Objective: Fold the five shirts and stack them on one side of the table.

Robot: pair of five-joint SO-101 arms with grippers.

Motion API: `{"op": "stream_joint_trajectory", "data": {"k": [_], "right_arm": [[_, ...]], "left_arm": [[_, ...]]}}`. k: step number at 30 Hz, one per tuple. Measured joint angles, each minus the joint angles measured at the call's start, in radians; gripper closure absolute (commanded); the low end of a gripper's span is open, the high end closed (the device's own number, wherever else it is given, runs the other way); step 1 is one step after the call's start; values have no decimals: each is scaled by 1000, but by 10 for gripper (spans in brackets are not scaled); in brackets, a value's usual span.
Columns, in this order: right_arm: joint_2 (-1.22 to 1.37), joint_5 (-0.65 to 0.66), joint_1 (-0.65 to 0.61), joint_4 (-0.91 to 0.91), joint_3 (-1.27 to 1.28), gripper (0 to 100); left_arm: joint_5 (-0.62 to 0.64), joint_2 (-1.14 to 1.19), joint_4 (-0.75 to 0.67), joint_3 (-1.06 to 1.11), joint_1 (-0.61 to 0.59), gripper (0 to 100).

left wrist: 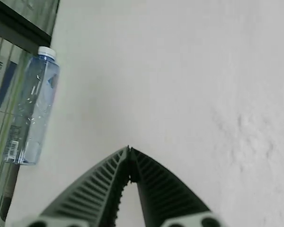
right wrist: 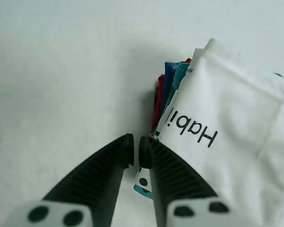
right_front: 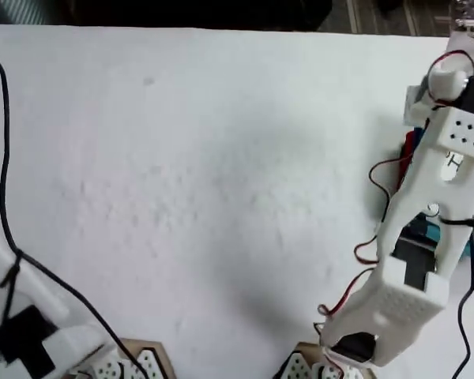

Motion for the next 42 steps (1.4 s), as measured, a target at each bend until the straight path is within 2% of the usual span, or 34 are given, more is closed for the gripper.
{"op": "stream_joint_trajectory", "data": {"k": [6,12,17,21,25,34,37,42], "right_arm": [[-149,0,-8,21,51,980],[-405,0,-92,21,342,980],[-680,0,-181,18,666,980],[-870,0,-215,-61,950,980],[-1060,0,-213,-157,1220,980],[-1450,0,-215,-425,1786,980],[-1562,0,-218,-500,1959,978],[-1752,0,-328,-532,2173,979]], "left_arm": [[89,-167,0,64,17,976],[166,-385,-51,293,97,976],[190,-609,-127,594,203,976],[190,-783,-224,868,238,972],[190,-948,-376,1140,304,972],[190,-1343,-692,1691,322,976],[190,-1447,-732,1860,365,976],[196,-1576,-753,2065,468,976]]}}
